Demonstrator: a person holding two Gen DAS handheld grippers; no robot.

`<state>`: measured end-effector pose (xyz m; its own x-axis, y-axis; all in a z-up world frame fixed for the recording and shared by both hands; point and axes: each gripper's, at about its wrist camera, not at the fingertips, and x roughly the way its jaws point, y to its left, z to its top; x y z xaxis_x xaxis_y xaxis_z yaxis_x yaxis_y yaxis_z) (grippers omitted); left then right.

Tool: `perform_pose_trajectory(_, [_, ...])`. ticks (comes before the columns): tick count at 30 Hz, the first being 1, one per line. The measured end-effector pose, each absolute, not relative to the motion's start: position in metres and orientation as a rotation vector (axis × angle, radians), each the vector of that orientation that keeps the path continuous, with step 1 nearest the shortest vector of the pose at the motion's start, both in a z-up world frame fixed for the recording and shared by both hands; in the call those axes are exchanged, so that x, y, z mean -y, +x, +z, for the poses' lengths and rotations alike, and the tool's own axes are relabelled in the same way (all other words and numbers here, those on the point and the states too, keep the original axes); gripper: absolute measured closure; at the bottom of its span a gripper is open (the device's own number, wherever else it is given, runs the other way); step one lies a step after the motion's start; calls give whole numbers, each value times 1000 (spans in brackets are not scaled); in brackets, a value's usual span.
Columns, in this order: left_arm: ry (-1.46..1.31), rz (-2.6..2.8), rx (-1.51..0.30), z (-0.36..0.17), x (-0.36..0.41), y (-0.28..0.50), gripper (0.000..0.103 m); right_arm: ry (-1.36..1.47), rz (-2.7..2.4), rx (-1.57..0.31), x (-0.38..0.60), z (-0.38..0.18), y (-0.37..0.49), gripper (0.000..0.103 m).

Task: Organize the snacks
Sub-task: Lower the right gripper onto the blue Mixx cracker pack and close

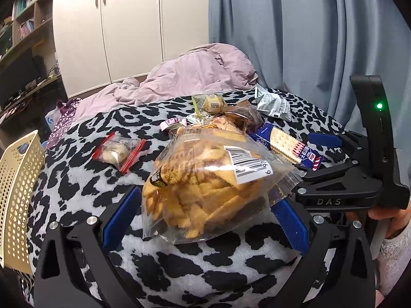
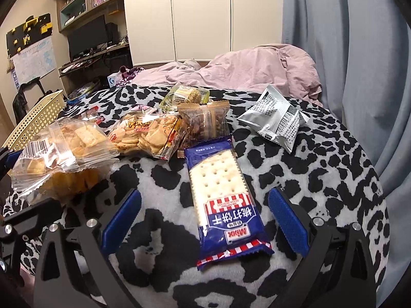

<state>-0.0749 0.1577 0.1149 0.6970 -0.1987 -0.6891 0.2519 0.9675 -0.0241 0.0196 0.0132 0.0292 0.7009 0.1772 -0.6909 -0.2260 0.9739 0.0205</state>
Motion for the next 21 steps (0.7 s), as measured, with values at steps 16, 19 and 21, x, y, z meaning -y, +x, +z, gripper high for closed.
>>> perform_pose_trajectory(16, [39, -329, -752, 112, -157, -53, 3, -47, 223, -812, -14, 18, 31, 29])
perform_pose_trajectory(19, [32, -337, -743, 113, -157, -52, 6, -30, 216, -810, -8, 19, 32, 44])
perform_pose_trajectory(21, [24, -341, -739, 114, -157, -52, 11, -21, 205, -804, -4, 20, 31, 52])
